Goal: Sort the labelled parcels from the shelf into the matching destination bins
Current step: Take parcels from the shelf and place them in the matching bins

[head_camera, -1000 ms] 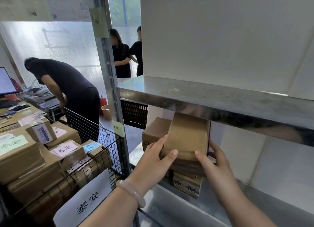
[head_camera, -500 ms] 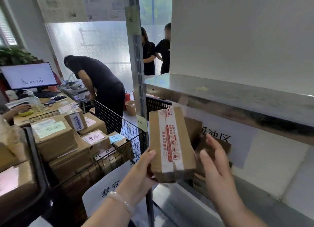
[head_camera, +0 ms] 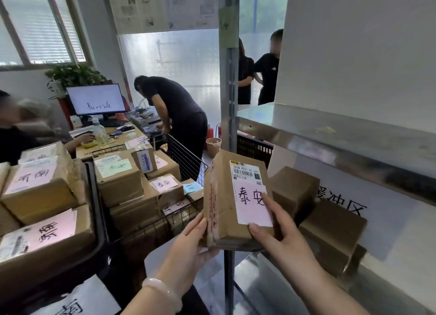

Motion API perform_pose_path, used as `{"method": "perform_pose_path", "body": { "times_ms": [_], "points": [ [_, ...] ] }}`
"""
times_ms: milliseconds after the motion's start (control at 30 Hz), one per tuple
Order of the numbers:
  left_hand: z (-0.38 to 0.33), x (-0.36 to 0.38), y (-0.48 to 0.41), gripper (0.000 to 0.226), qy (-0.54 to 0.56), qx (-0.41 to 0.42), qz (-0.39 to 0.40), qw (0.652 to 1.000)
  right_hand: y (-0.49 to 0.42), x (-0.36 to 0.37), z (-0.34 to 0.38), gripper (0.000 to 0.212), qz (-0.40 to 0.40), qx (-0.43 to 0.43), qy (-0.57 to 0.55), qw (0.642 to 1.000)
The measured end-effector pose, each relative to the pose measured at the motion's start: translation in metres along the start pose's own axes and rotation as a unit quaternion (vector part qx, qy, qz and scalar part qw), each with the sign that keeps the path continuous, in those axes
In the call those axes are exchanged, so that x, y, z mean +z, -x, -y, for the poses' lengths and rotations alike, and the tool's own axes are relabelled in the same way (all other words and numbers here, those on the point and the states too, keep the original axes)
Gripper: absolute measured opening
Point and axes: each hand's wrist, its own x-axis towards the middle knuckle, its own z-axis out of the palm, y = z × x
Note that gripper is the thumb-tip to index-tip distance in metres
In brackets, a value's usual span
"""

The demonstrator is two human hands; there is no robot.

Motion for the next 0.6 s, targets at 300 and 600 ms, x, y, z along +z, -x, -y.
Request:
{"method": "perform_pose_path", "body": {
  "times_ms": [300, 600],
  "points": [
    [-0.021, -0.025, 0.009, 0.03, 0.035, 0.027, -0.05, 0.998, -0.039, 0.032, -0.02, 0.064, 0.069, 0.078, -0.139, 0.985],
    [-0.068, -0.062, -0.014, 0.037, -0.166, 0.073, -0.108, 0.977, -0.109, 0.079, -0.019, 0.031, 0.079, 0.144, -0.177, 0.97]
  ]
}}
